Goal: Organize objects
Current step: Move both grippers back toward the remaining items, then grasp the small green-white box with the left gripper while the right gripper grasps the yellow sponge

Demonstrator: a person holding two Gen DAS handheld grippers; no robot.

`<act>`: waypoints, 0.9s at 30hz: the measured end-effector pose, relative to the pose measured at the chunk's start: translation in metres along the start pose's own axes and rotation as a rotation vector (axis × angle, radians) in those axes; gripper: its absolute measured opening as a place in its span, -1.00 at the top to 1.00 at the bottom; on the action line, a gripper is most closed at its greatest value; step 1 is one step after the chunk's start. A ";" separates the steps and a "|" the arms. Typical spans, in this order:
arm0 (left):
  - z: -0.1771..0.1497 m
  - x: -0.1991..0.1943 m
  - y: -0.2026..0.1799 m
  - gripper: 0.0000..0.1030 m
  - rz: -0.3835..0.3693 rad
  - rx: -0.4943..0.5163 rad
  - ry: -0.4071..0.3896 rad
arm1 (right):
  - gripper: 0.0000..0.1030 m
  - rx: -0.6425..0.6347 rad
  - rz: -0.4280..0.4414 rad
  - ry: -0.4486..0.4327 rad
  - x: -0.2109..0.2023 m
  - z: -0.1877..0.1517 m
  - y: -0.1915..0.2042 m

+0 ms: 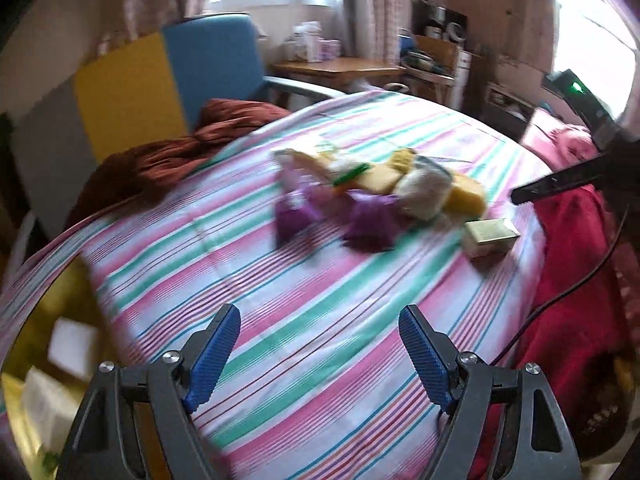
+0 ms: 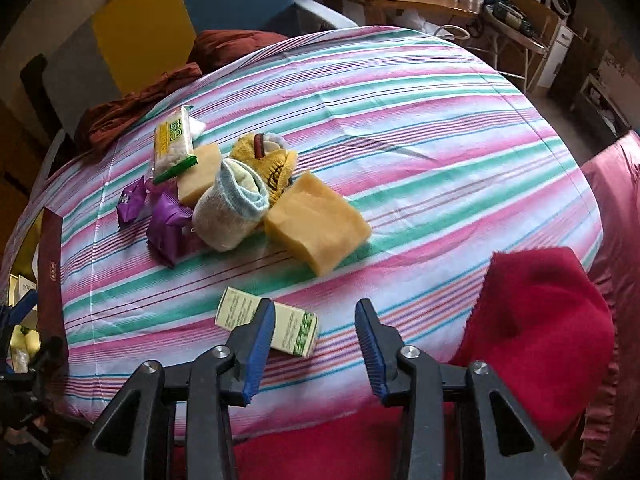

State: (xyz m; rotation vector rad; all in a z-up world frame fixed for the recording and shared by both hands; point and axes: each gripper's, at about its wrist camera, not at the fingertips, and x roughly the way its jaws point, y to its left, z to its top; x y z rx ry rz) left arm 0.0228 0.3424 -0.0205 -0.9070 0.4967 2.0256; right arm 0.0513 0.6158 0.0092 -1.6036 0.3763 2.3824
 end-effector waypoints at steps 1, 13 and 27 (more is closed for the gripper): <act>0.004 0.005 -0.006 -0.59 -0.018 0.011 -0.002 | 0.17 -0.008 0.001 0.002 0.000 0.002 0.000; 0.057 0.065 -0.099 -0.86 -0.294 0.155 0.033 | 0.10 -0.017 -0.008 -0.015 -0.013 0.015 -0.025; 0.082 0.134 -0.149 -0.86 -0.252 0.002 0.218 | 0.09 -0.028 -0.060 -0.010 -0.011 0.040 -0.049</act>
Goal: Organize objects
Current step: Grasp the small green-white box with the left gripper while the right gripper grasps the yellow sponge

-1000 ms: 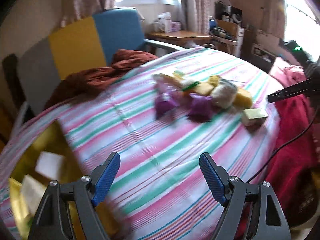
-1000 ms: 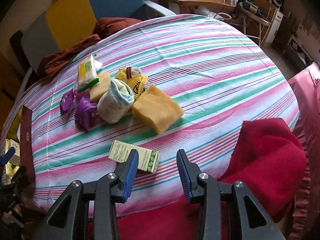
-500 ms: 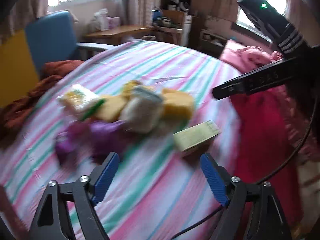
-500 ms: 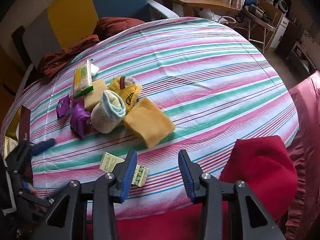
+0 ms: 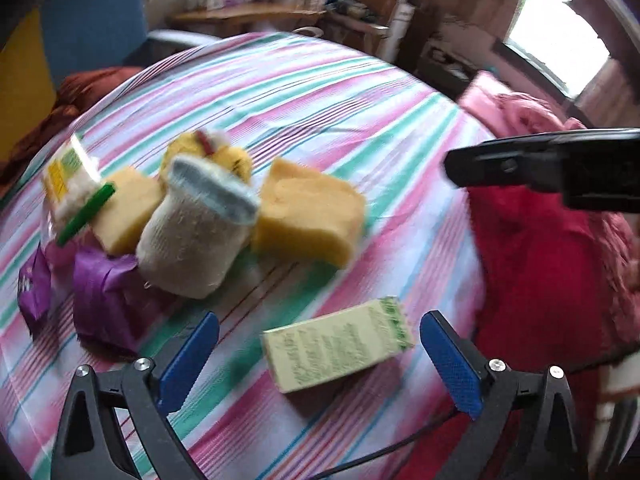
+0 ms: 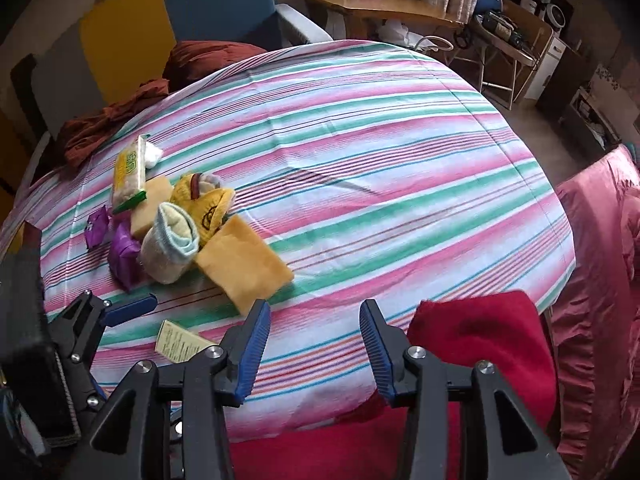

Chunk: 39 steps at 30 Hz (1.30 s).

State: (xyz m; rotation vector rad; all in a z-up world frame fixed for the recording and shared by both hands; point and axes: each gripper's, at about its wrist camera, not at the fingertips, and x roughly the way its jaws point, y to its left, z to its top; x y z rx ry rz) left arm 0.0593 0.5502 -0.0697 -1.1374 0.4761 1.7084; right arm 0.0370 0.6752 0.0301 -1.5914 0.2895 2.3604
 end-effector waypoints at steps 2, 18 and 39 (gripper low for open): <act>-0.003 -0.002 0.008 -0.38 -0.084 -0.041 -0.013 | 0.09 -0.024 0.034 0.010 0.005 0.008 0.006; -0.052 -0.034 0.049 -0.01 -0.152 -0.068 -0.034 | -0.28 -0.357 -0.051 0.230 0.090 0.032 0.088; -0.006 -0.015 0.010 -0.92 -0.118 -0.232 -0.015 | -0.09 -0.193 -0.114 0.028 0.008 -0.002 0.035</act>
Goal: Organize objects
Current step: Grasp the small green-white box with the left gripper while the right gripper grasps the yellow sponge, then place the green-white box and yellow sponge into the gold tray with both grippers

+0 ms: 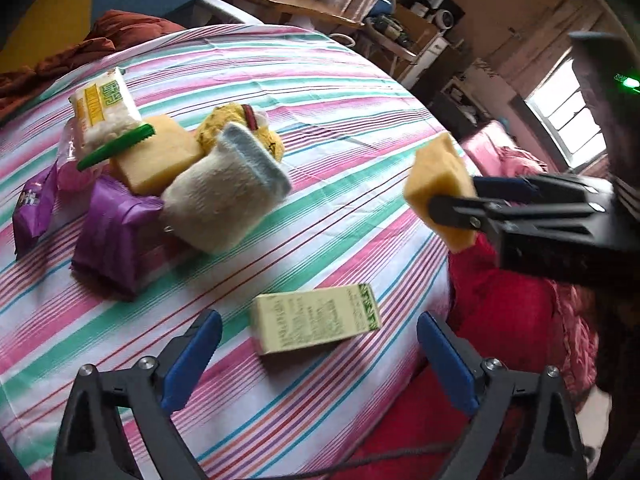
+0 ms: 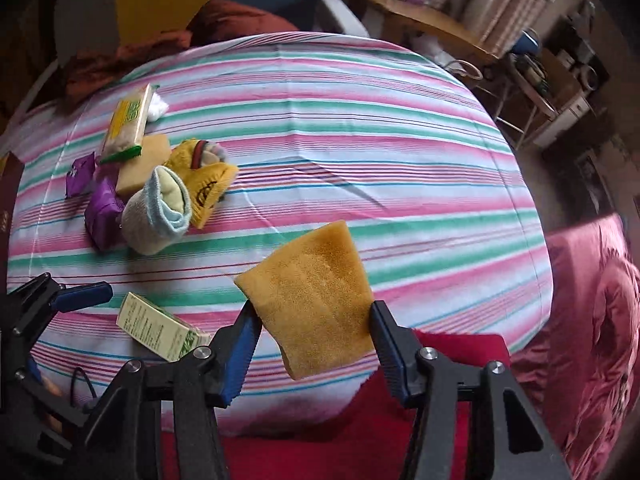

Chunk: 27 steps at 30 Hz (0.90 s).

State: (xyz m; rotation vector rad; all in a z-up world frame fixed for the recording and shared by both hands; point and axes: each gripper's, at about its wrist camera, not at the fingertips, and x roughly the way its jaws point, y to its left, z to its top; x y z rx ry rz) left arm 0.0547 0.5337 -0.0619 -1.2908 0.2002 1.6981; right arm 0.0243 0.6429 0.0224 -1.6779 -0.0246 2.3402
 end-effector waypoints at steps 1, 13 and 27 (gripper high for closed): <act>0.001 0.004 -0.004 -0.92 0.016 0.001 -0.001 | -0.09 0.009 -0.001 -0.009 -0.002 -0.002 -0.001; -0.019 0.004 0.007 -0.51 0.119 0.088 -0.019 | -0.09 0.023 0.026 -0.088 -0.022 -0.006 0.005; -0.080 -0.137 0.085 -0.51 0.294 0.053 -0.252 | -0.09 -0.048 0.277 -0.192 -0.045 -0.003 0.111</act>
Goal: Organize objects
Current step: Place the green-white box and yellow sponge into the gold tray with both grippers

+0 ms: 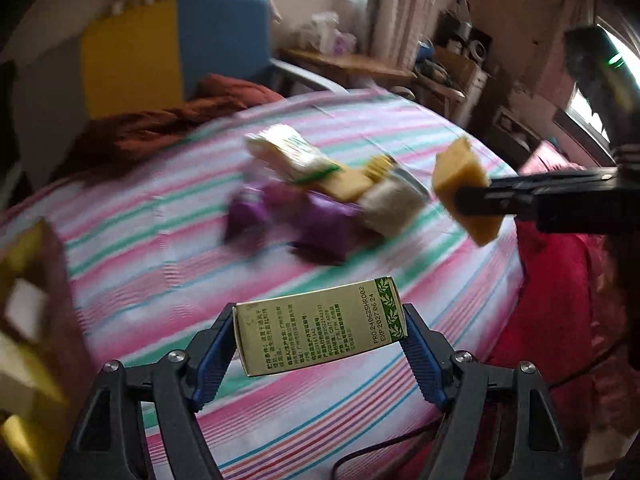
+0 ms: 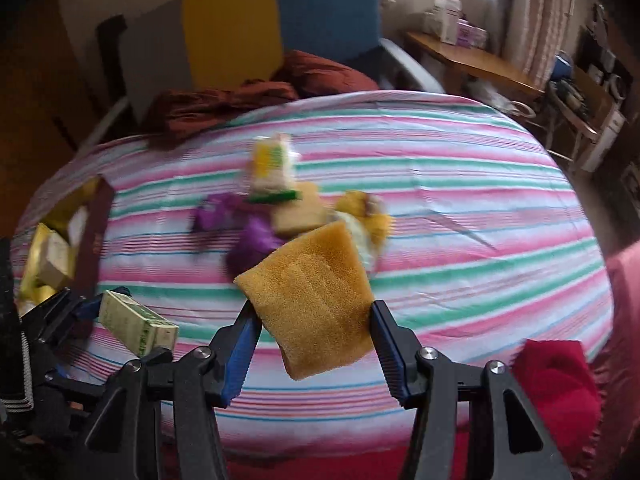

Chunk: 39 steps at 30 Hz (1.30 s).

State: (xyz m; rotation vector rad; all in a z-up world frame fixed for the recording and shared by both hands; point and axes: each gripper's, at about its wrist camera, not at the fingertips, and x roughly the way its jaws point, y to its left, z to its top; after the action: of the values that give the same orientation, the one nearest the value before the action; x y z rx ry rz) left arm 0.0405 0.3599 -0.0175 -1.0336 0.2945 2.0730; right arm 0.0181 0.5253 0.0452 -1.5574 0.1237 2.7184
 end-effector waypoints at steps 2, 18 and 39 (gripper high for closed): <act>-0.005 -0.018 0.017 -0.52 0.039 -0.011 -0.028 | -0.09 -0.019 0.041 -0.008 0.003 0.002 0.019; -0.071 -0.115 0.152 -0.52 0.280 -0.259 -0.145 | -0.09 -0.208 0.311 -0.021 0.016 0.007 0.177; -0.166 -0.190 0.284 -0.52 0.425 -0.632 -0.221 | -0.09 -0.375 0.501 0.080 0.052 -0.031 0.331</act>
State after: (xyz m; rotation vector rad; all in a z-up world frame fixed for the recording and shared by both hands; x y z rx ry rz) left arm -0.0047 -0.0175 -0.0180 -1.1492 -0.3060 2.7337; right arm 0.0038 0.1914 0.0060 -1.9623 0.0004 3.2064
